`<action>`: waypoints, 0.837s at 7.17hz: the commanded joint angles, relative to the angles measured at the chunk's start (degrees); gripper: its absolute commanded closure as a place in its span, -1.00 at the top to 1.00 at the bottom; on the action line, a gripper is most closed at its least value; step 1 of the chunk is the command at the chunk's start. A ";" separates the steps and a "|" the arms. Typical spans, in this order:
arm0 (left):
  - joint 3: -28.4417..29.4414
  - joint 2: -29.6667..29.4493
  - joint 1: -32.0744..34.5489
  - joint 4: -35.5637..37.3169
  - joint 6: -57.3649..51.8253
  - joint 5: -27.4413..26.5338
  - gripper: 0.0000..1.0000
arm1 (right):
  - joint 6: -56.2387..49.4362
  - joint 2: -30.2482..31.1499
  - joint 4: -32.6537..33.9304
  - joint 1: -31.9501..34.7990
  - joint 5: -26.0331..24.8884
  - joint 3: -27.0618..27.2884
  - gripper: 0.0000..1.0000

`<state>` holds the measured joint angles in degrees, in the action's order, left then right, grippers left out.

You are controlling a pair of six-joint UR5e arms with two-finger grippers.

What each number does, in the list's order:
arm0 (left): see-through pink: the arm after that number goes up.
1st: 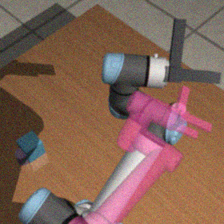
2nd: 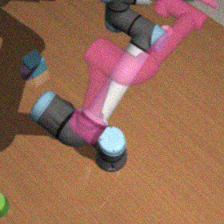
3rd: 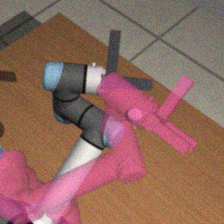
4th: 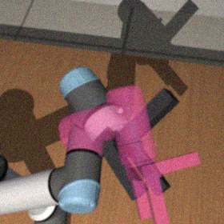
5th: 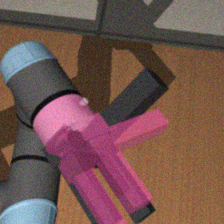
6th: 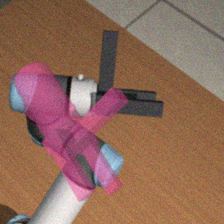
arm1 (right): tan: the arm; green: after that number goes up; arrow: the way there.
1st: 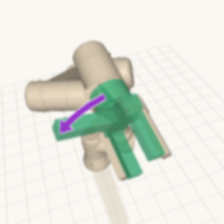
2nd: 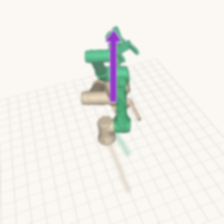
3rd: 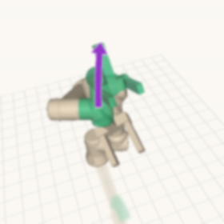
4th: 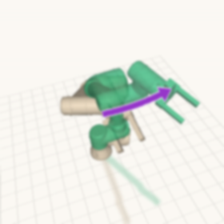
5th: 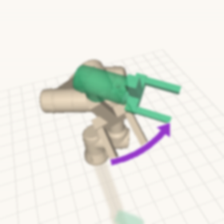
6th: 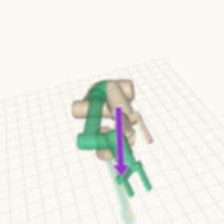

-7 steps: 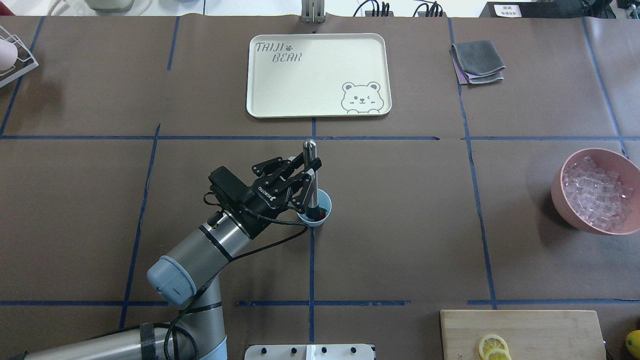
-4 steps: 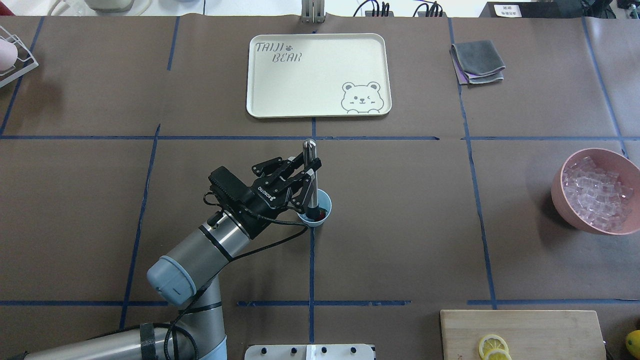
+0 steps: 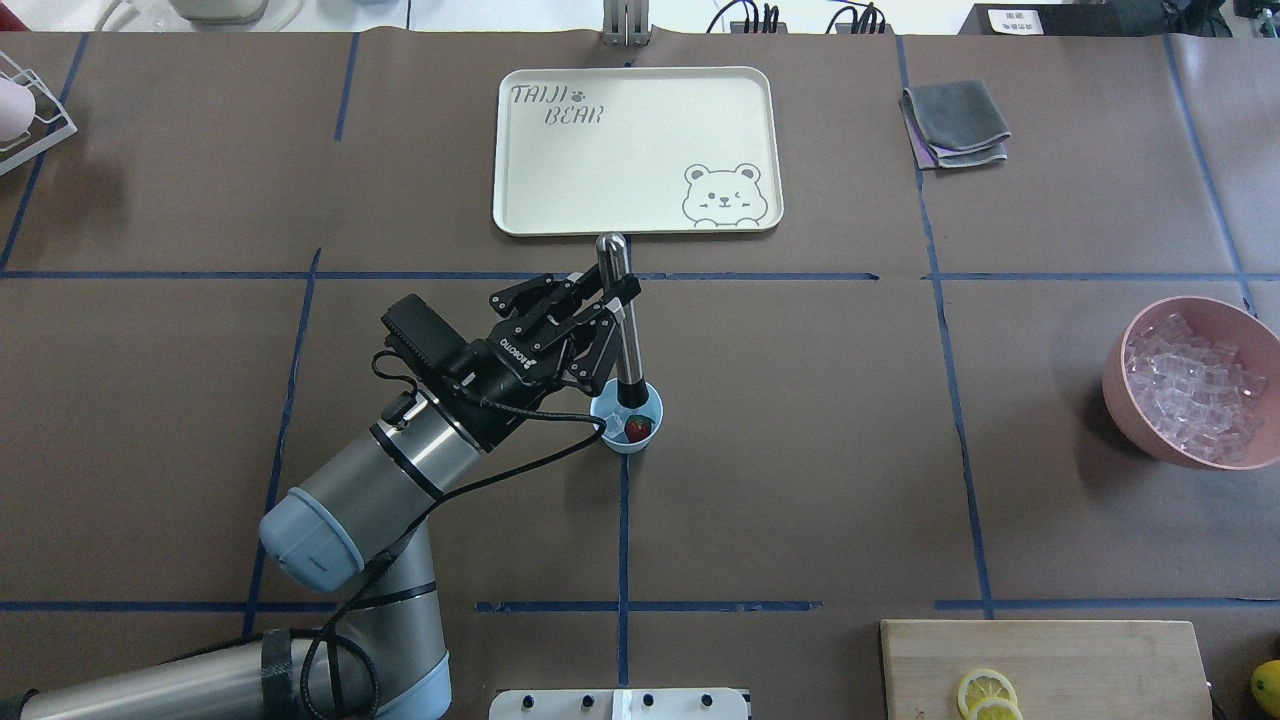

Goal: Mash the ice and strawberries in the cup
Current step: 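Raise the steel masher out of the light-blue cup with the left gripper, then carry the masher with the left gripper away from the cup toward the table edge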

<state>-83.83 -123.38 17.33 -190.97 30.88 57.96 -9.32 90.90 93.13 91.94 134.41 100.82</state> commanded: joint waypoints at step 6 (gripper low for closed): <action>-12.23 13.76 23.92 15.51 20.93 27.93 -1.00 | 0.18 -0.55 0.04 0.00 0.41 -0.02 0.99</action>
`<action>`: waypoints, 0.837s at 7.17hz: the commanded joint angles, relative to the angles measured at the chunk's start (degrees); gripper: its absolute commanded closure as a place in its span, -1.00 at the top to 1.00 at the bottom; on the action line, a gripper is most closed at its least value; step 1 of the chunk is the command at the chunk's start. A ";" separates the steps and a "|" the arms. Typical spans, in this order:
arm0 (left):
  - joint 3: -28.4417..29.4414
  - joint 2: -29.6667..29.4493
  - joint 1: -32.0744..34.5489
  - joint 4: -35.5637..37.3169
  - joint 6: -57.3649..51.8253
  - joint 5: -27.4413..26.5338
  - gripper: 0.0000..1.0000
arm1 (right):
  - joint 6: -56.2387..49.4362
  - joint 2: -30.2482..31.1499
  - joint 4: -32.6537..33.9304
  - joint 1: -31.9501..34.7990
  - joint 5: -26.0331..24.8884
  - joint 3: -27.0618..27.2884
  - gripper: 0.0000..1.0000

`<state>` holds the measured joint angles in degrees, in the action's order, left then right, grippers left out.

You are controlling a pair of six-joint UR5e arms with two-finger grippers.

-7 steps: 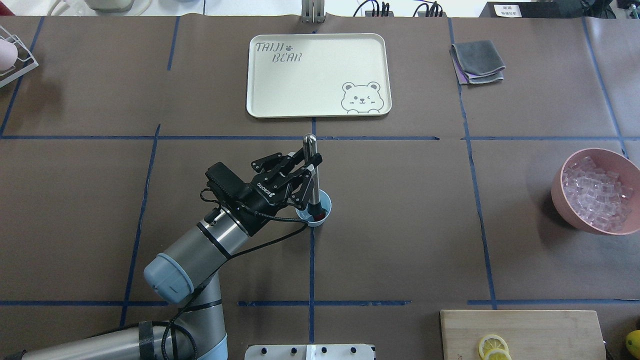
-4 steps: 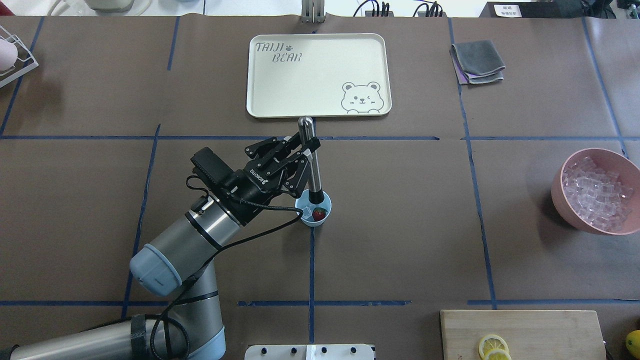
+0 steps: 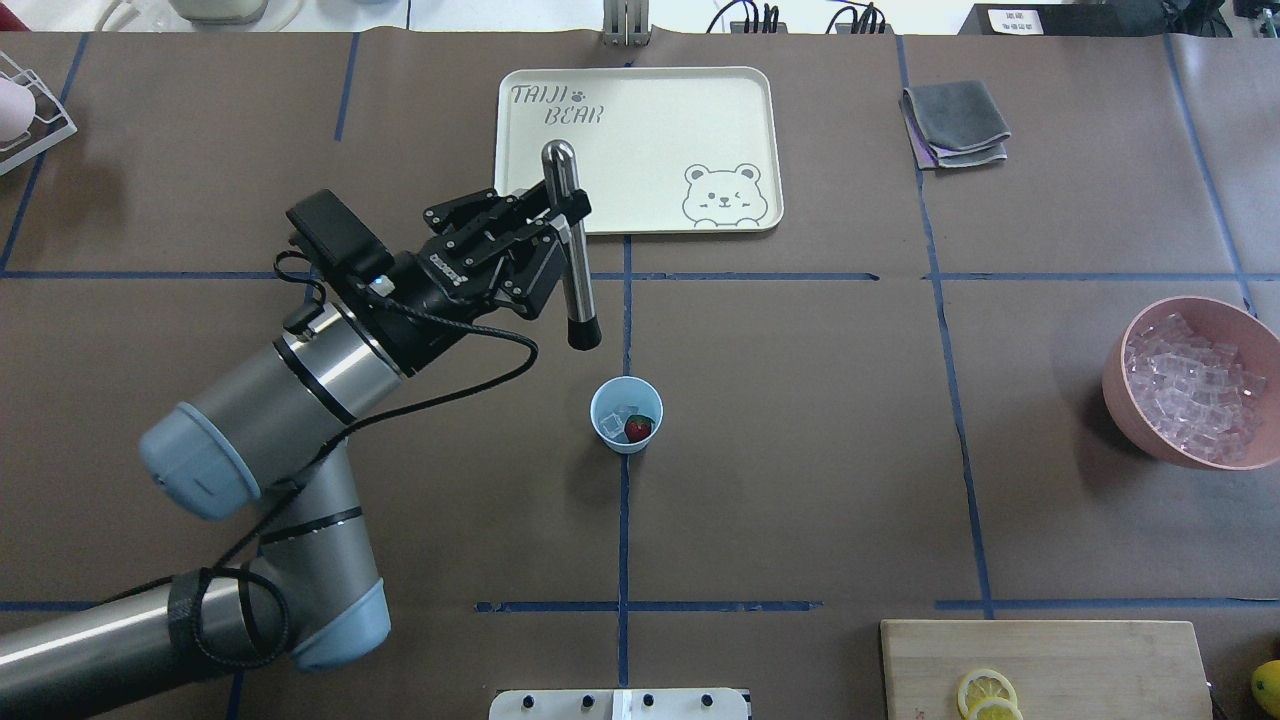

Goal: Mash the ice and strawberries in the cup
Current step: 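Carry the masher with the left gripper away from the cup toward the table edge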

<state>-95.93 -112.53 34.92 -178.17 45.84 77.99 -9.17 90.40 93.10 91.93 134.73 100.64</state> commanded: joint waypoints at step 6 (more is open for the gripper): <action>0.83 17.33 26.85 22.91 22.80 43.17 -1.00 | 0.56 0.13 0.24 0.00 2.11 1.15 0.99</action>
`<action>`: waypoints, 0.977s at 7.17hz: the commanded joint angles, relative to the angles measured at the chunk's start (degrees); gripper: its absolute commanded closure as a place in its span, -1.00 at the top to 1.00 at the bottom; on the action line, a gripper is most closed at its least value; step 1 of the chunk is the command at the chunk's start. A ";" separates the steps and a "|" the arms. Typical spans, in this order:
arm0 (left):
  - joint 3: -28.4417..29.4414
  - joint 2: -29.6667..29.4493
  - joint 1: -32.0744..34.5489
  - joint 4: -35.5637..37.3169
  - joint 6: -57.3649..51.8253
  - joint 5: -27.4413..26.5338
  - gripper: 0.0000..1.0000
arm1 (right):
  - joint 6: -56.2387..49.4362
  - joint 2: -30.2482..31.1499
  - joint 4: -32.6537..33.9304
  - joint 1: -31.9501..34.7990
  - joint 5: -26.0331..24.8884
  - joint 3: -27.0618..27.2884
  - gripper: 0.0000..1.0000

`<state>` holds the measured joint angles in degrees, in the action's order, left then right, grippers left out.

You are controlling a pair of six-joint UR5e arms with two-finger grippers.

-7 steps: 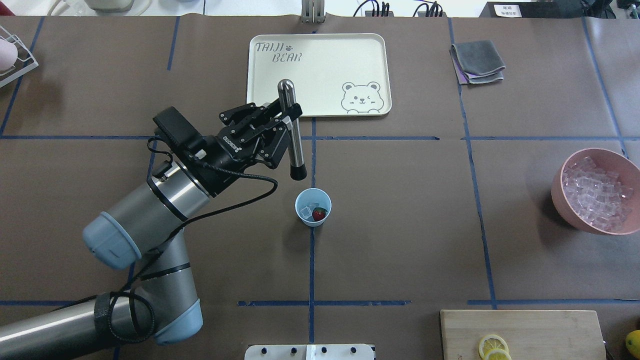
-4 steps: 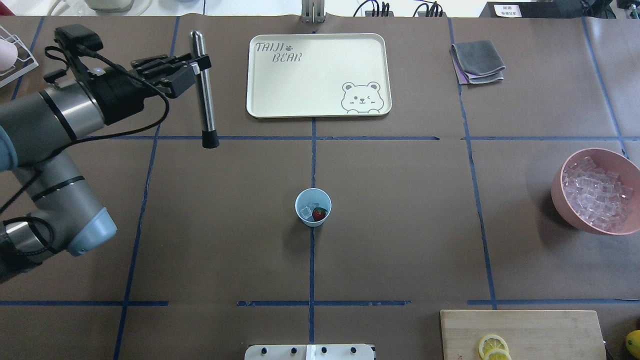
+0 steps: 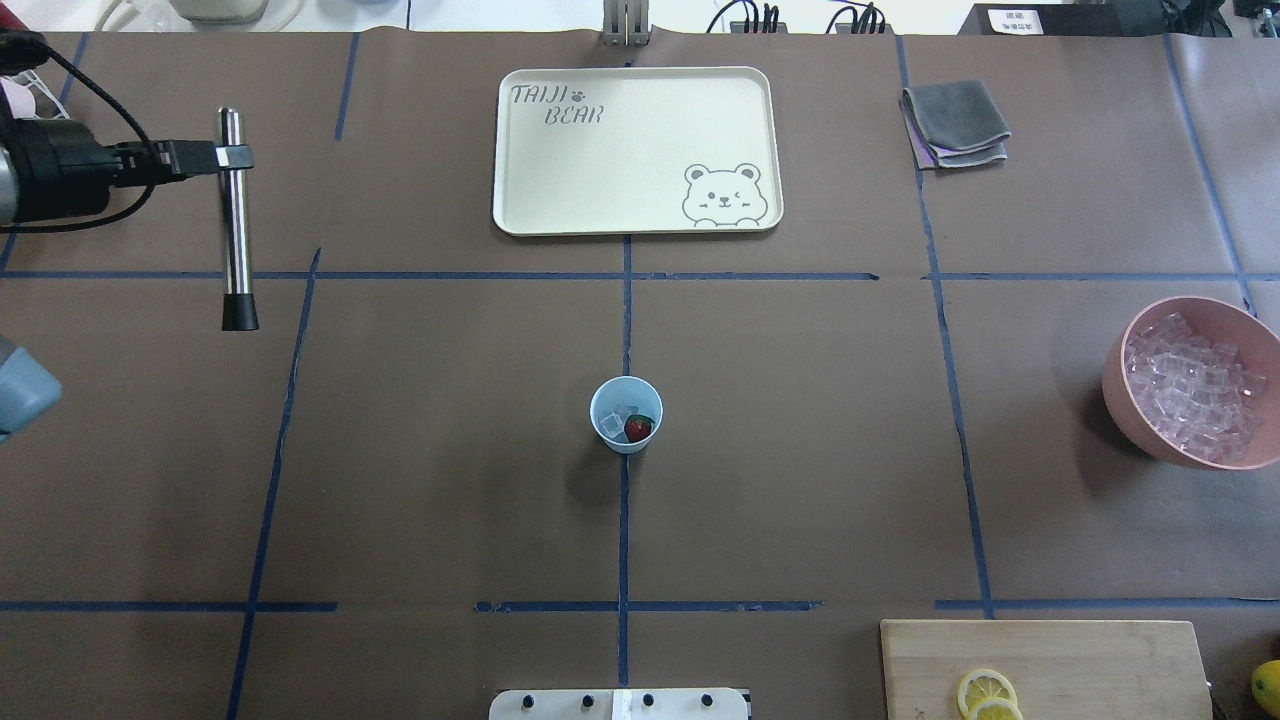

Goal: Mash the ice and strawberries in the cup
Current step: 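Carry the masher with the left gripper away from the cup toward the table edge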

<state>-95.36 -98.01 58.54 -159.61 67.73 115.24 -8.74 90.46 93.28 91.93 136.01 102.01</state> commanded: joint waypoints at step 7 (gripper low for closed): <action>-0.18 12.12 7.64 21.27 -7.92 15.98 -1.00 | 0.12 0.42 -0.12 0.00 0.84 -0.59 0.99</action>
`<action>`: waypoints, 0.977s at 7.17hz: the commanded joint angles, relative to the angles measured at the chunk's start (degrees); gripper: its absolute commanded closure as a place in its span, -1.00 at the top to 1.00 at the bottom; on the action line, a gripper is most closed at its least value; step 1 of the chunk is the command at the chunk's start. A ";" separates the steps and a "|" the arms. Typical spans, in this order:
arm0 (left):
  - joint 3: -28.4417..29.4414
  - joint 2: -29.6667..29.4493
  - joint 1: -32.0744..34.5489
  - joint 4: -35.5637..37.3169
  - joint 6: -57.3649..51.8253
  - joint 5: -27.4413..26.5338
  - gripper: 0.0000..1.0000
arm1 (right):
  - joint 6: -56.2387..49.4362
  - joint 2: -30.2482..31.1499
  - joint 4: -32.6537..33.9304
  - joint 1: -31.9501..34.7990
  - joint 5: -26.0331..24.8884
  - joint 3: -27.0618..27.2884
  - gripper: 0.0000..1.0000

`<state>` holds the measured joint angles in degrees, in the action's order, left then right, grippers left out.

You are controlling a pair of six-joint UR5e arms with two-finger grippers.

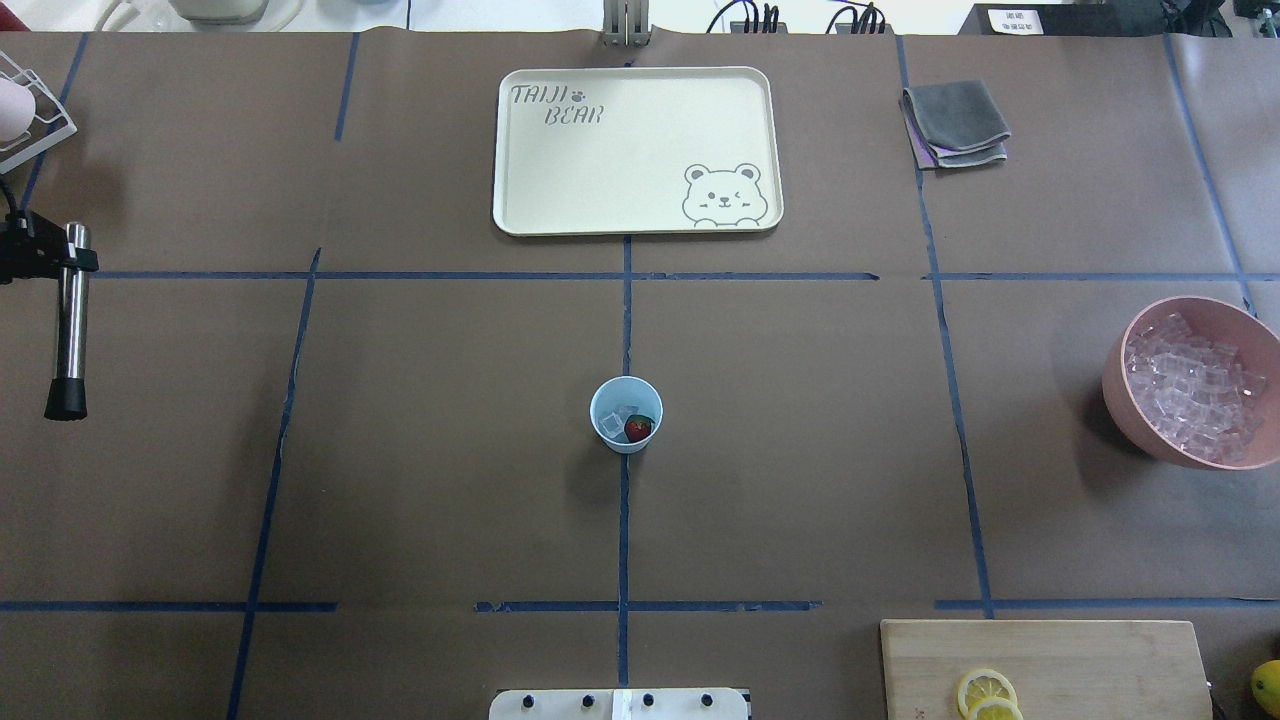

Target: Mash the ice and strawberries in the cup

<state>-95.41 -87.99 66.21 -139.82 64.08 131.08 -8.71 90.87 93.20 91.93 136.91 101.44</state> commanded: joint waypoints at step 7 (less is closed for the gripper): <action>1.36 3.88 0.68 17.39 -28.47 -5.13 -1.00 | 0.27 0.01 -0.12 -0.09 -0.07 0.43 0.99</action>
<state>-94.75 -84.23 67.06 -123.10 36.87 127.13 -8.44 90.88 93.08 91.88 136.85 101.81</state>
